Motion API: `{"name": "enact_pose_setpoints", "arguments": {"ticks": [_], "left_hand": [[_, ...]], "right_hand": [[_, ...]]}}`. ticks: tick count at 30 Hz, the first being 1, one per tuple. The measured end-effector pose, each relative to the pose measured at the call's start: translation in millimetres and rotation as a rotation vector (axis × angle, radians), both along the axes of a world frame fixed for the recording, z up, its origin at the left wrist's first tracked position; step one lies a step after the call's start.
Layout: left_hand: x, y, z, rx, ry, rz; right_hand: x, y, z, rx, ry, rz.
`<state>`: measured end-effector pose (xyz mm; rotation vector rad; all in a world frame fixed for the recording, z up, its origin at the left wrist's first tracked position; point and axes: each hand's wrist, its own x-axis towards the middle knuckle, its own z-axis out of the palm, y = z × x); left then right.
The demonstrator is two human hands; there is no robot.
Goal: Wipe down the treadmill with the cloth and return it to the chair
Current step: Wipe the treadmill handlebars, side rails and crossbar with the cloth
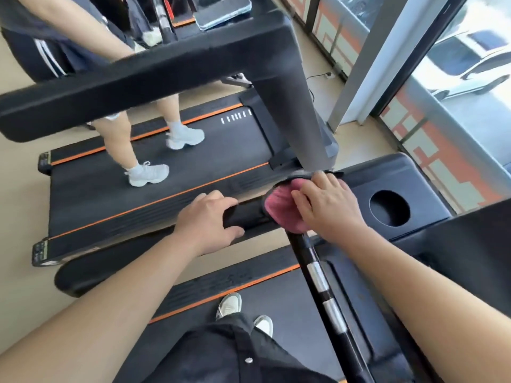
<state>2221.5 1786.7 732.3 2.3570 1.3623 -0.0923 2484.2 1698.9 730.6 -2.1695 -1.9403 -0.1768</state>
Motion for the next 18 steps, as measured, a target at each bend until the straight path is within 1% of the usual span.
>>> {"name": "enact_pose_setpoints", "arguments": {"ticks": [3,5,6,7,8,10,11,12,13,14,16,17,18], "left_hand": [[1,-2,0,-0.007,0.003,0.003],[0,-2,-1,-0.001,-0.005,0.007],[0,-3,-1,0.001,-0.008,0.007],[0,-3,-2,0.002,-0.008,0.005],[-1,-3,-2,0.004,-0.007,0.004],[-1,-2,-3,0.011,0.001,0.000],[-1,-2,-3,0.011,0.006,-0.001],[-1,-2,-4,0.009,0.008,0.001],[-1,-2,-4,0.007,0.009,0.001],[-1,-1,-4,0.002,0.010,0.002],[-1,-1,-3,-0.006,0.013,0.006],[-1,-2,-3,-0.007,0.013,0.008],[-1,-2,-3,-0.008,0.013,0.009]], "right_hand": [[14,18,4,-0.154,-0.099,-0.180],[0,27,-2,-0.153,-0.093,-0.258],[-10,30,-7,-0.105,-0.074,-0.253],[-21,31,-11,-0.054,-0.062,-0.193],[-31,30,-16,-0.026,-0.058,-0.074],[-37,24,-18,-0.067,-0.070,0.282],[-30,23,-13,-0.107,-0.080,0.414],[-18,22,-11,-0.139,-0.080,0.451],[-4,23,-10,-0.147,-0.079,0.391],[10,24,-10,-0.148,-0.067,0.260],[33,31,-7,-0.207,-0.027,-0.090],[36,35,-6,-0.258,-0.022,-0.214],[31,40,-6,-0.298,-0.046,-0.284]]}}
